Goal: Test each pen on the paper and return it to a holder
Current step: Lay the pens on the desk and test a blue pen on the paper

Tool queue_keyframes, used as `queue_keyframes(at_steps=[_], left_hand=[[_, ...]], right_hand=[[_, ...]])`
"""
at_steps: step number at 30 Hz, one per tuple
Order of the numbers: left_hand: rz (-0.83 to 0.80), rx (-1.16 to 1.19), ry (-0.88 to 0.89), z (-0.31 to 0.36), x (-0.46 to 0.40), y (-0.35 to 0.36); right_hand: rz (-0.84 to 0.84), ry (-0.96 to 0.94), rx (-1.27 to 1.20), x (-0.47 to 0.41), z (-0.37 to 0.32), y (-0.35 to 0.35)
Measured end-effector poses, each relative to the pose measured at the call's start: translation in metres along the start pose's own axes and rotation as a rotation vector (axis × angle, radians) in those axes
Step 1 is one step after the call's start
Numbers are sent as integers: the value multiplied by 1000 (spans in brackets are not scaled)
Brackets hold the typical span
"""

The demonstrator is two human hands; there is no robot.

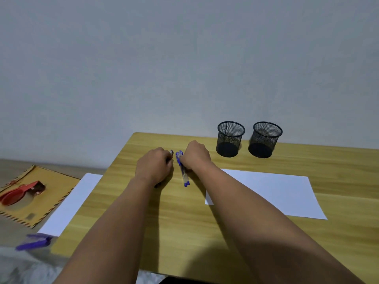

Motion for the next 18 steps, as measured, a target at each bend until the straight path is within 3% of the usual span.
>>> queue_keyframes(at_steps=[6,12,18], left_hand=[[4,17,3,-1,3,-1],[31,126,-22,5,7,-20],[-2,401,-51,29,17,-56]], right_hand=[[13,-54,101,3,-3,-1],[7,-86,11,14,6,-29],[-211,-241,-251,44,20,-67]])
Point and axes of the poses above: each hand's wrist, its own x-axis away from the middle knuckle, its own y-axis out of the palm, z = x × y, the point moved 5 cm from there along -x, towards the middle knuckle, and after that the axes turned 5 degrees about x, right-handed, at the moved point
